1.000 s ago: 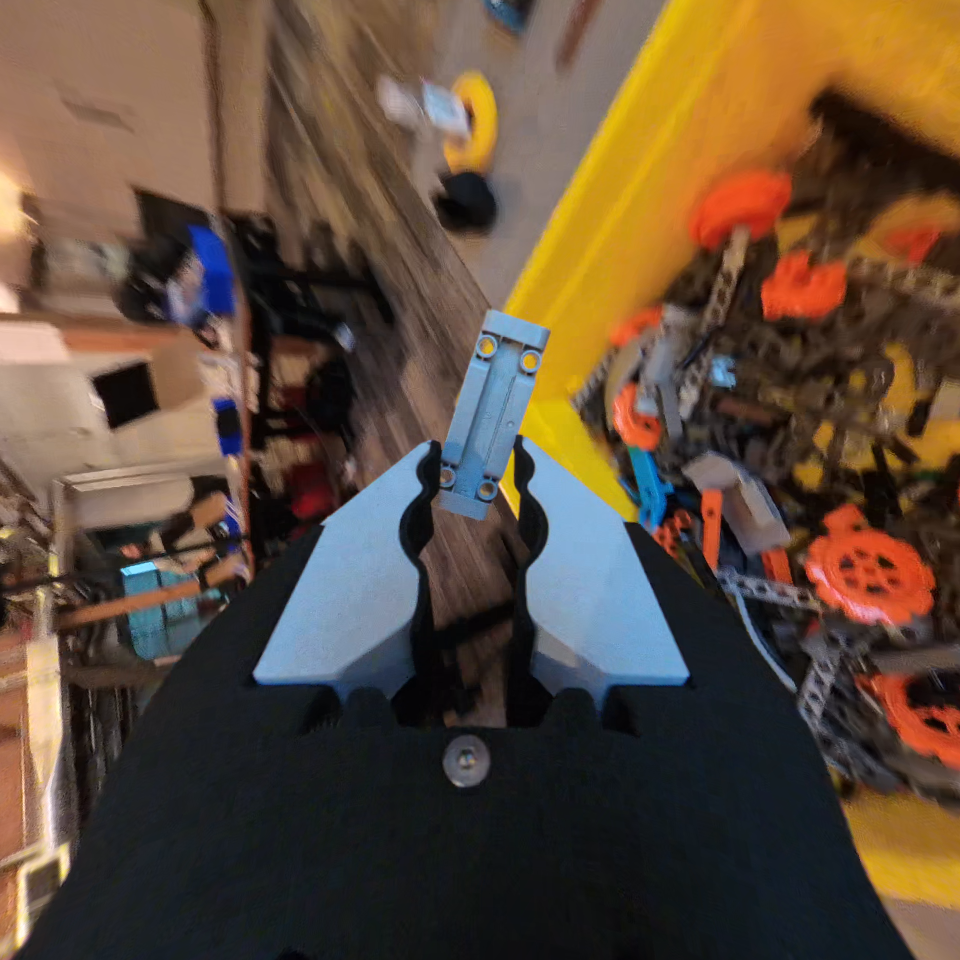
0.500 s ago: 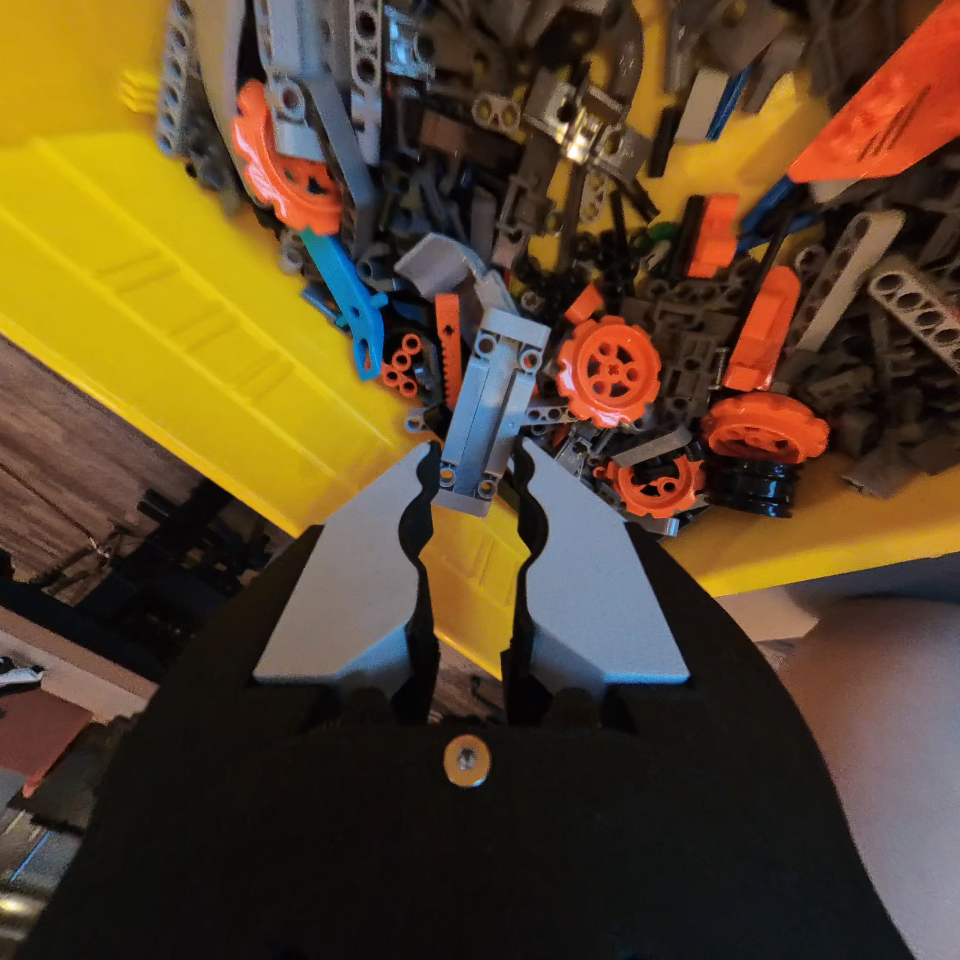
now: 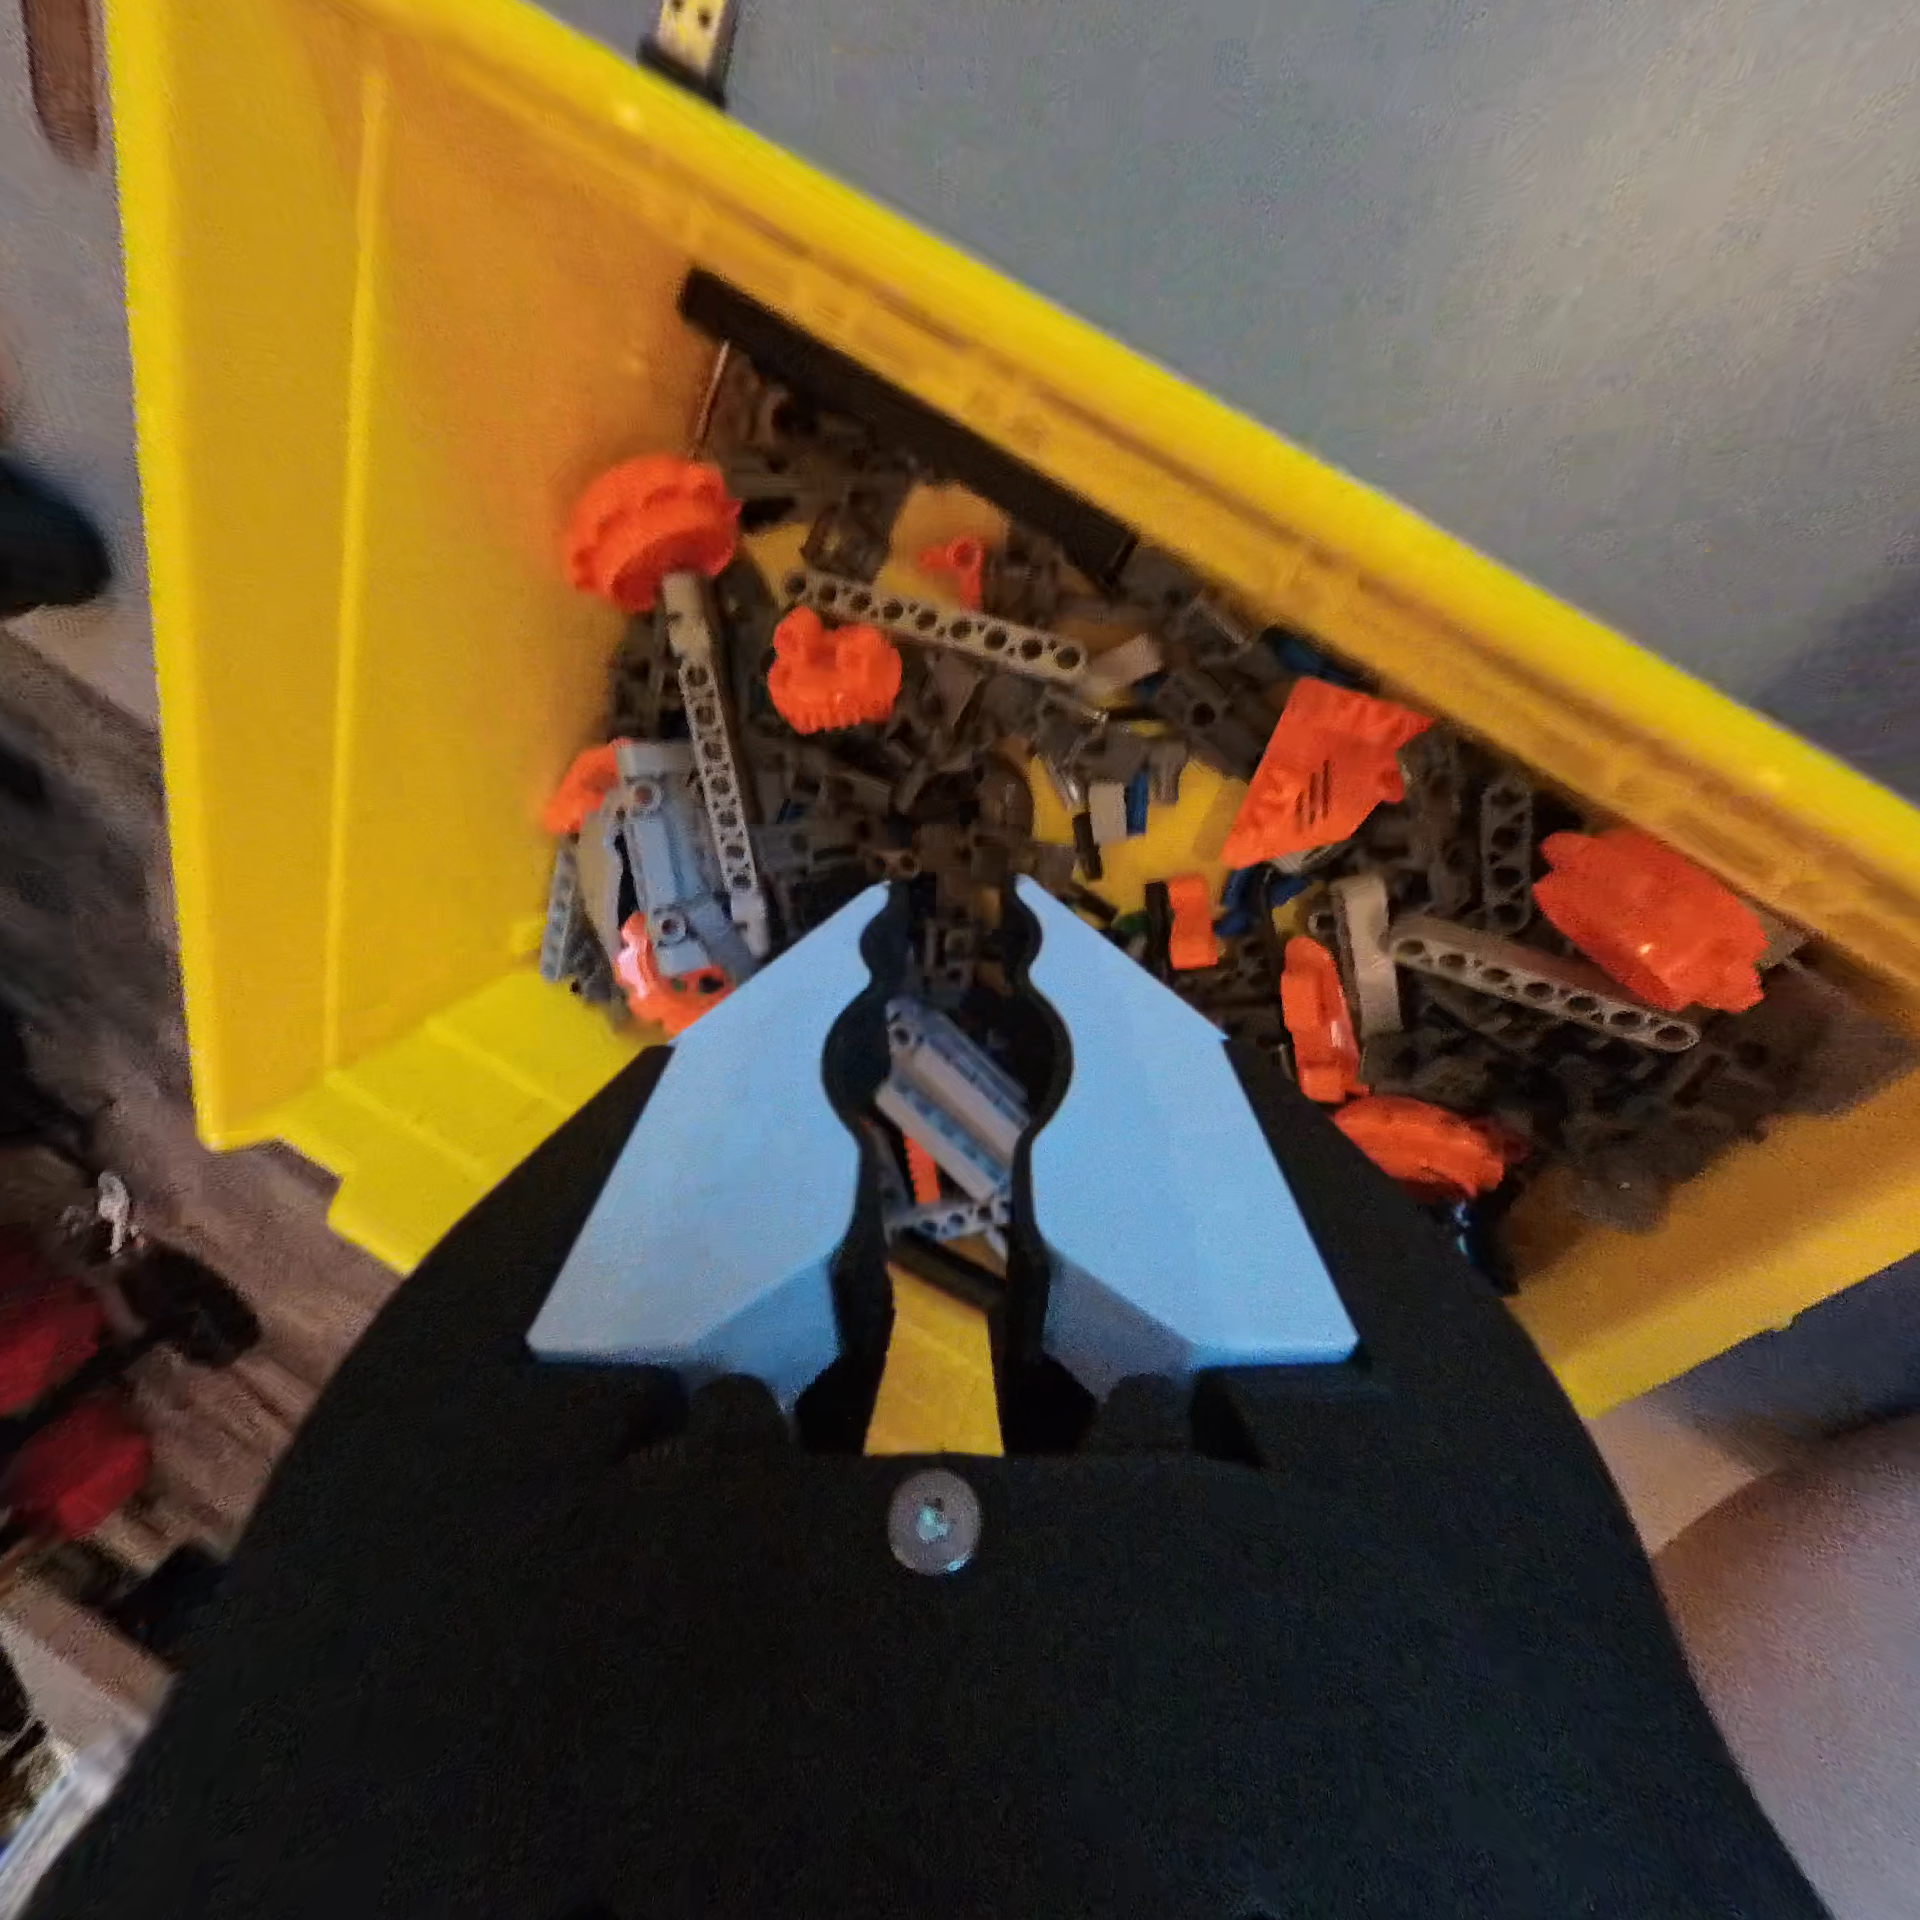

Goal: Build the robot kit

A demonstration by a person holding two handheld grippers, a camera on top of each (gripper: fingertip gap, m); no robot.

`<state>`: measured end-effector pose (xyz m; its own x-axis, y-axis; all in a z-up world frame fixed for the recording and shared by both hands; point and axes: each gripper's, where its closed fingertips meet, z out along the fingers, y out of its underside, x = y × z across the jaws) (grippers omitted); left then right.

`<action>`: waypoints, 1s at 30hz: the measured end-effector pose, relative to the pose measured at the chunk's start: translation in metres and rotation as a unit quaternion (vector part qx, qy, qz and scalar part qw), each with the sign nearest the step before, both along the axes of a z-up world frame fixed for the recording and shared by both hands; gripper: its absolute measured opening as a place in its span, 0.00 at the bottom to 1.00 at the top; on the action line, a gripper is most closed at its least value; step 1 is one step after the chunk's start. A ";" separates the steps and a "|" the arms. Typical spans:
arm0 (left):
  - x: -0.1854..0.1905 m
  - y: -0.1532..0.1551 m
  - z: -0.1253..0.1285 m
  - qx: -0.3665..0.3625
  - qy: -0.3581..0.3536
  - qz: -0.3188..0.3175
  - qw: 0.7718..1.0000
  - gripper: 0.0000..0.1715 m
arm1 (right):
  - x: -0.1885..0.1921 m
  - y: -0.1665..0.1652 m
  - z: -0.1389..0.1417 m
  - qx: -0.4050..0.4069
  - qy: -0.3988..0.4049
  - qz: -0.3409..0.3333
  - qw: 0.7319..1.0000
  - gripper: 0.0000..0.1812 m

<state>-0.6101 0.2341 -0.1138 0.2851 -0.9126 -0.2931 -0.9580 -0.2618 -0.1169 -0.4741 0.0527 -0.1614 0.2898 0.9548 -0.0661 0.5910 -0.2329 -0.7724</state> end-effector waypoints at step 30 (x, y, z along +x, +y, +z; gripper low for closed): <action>-0.012 0.011 -0.043 -0.072 -0.001 0.028 0.997 0.08 | 0.000 -0.001 0.000 -0.005 0.001 0.001 1.000 0.16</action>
<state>-0.6217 0.2446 -0.1572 0.3372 -0.9277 -0.1602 -0.9412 -0.3288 -0.0771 -0.4738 0.0520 -0.1618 0.2872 0.9548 -0.0760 0.5908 -0.2390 -0.7706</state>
